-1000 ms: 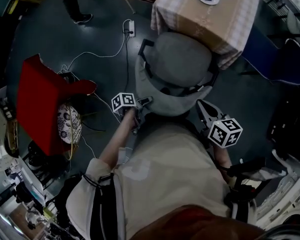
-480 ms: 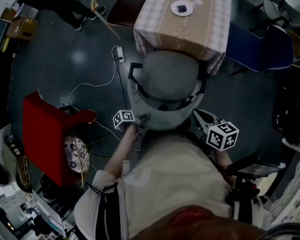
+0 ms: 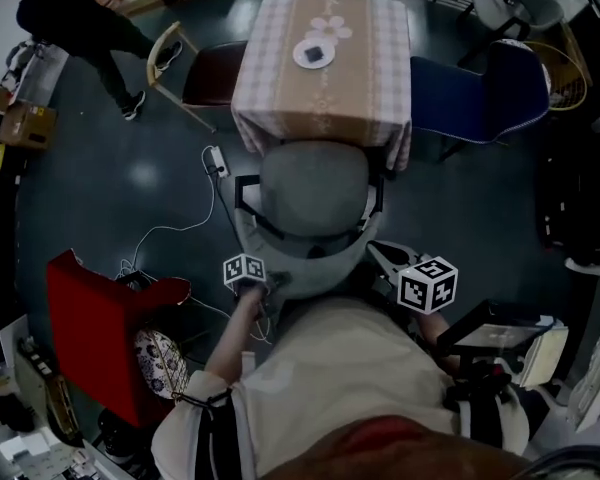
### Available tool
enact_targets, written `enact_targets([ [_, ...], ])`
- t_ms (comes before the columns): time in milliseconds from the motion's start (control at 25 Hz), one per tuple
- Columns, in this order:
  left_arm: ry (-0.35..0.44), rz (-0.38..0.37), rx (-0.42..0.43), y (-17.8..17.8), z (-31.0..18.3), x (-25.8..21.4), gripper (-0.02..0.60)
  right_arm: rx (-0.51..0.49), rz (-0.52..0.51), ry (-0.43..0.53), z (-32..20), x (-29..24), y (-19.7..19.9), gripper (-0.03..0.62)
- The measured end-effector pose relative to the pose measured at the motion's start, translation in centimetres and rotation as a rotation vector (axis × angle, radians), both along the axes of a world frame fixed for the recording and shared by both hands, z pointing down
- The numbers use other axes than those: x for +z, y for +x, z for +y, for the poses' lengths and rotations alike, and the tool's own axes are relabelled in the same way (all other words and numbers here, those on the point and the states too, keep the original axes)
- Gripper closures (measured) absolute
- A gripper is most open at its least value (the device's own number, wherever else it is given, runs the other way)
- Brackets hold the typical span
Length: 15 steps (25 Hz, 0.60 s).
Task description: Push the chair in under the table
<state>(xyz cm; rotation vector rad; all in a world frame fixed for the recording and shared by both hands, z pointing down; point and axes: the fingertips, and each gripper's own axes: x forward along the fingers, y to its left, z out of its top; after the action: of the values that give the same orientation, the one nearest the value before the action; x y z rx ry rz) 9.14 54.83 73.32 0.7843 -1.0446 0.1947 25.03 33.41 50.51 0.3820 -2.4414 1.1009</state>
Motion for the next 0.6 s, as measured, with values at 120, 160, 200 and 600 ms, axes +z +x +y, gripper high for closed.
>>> enact_targets([
  [120, -0.021, -0.015, 0.076, 0.3, 0.3, 0.0, 0.341, 0.018, 0.007, -0.003, -0.5, 0.1, 0.3, 0.583],
  [160, -0.019, -0.019, 0.083, 0.3, 0.3, 0.0, 0.341, 0.021, 0.008, -0.001, -0.7, 0.0, 0.4, 0.583],
  [200, -0.018, -0.020, 0.089, 0.3, 0.2, -0.1, 0.341, 0.022, 0.009, 0.001, -0.9, -0.2, 0.3, 0.583],
  [600, -0.036, -0.023, 0.124, 0.4, -0.2, -0.4, 0.340, -0.015, 0.043, 0.006, -1.6, -0.3, -1.1, 0.583],
])
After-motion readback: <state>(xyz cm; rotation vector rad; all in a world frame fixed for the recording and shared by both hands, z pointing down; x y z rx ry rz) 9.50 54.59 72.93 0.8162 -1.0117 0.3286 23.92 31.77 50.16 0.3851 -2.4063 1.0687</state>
